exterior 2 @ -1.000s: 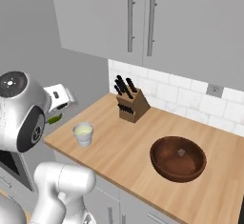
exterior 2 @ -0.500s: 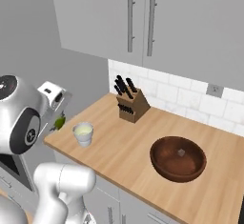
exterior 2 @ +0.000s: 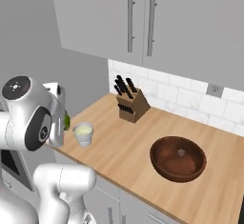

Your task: Grab a lemon wedge from the fridge and one ice cube from the ice bowl, and put them in the glass of lemonade.

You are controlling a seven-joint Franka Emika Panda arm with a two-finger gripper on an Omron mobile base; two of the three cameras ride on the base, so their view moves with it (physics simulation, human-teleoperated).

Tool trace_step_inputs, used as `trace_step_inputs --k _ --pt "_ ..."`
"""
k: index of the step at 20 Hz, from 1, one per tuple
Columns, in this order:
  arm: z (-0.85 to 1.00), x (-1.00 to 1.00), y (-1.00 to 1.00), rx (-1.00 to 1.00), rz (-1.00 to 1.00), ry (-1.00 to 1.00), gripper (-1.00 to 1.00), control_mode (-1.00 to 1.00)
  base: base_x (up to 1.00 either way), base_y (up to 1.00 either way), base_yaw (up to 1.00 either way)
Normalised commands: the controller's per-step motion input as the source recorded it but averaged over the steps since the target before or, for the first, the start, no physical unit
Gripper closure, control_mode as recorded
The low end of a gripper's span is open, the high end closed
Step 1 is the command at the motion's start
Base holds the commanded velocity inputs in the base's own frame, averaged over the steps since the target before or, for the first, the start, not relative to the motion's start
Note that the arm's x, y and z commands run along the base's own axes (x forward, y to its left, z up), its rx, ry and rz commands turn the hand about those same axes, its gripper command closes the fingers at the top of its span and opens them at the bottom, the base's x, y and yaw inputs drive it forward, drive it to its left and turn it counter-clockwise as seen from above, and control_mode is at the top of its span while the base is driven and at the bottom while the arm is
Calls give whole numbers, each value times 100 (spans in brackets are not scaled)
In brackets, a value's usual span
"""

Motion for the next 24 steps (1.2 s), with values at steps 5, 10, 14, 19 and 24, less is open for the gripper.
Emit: trace_step_inputs --k 5,10,14,19,24 --pt "-13 13 -6 -39 57 -10 100 -100 0 0 0" --pt "-22 25 0 -40 60 -18 100 -100 0 0 0" --pt "-33 17 -1 -42 66 -22 100 -100 0 0 0" --pt "-43 18 0 -45 67 -20 100 -100 0 0 0" --pt "-38 15 0 -38 62 -31 100 -100 0 0 0"
